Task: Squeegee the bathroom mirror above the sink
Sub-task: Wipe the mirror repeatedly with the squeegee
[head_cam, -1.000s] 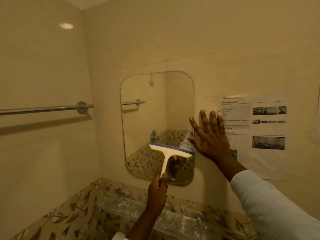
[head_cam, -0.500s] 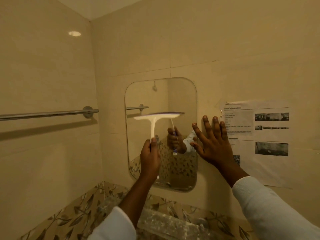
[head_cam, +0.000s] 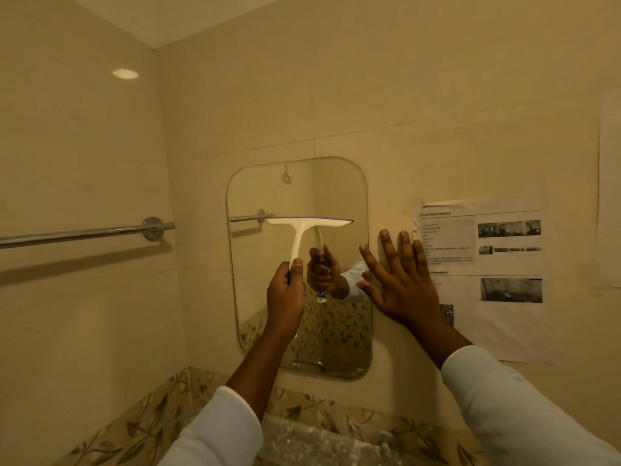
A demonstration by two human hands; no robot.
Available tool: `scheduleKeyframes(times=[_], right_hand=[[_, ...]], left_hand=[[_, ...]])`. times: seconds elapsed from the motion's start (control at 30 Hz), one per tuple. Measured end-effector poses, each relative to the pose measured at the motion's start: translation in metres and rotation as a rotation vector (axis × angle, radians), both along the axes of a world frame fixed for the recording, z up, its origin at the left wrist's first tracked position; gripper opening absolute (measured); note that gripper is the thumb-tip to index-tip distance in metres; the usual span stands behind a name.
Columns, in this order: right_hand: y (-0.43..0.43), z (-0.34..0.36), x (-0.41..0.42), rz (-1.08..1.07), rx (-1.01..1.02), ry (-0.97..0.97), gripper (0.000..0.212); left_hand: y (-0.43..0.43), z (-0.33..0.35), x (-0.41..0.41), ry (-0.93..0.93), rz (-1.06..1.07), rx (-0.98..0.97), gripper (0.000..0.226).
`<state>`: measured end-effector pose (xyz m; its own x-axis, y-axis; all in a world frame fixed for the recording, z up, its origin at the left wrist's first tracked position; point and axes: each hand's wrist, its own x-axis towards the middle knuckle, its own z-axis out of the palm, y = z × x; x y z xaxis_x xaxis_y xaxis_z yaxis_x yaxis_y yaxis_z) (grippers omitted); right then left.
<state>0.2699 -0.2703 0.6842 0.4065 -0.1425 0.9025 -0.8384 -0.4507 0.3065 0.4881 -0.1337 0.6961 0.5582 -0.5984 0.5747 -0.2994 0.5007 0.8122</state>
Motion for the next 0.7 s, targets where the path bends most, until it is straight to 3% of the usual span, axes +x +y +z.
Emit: scheduleKeyframes(times=[0.33,0.7], right_hand=[[0.004,0.001,-0.001,-0.012,0.010,0.004,0.080],[0.005,0.001,0.000,-0.016,0.017,0.004,0.080]], left_hand=[[0.019,-0.065,0.006,0.019,-0.008,0.072,0.031],[0.007,0.082,0.004,0.179,-0.100,-0.100,0.035]])
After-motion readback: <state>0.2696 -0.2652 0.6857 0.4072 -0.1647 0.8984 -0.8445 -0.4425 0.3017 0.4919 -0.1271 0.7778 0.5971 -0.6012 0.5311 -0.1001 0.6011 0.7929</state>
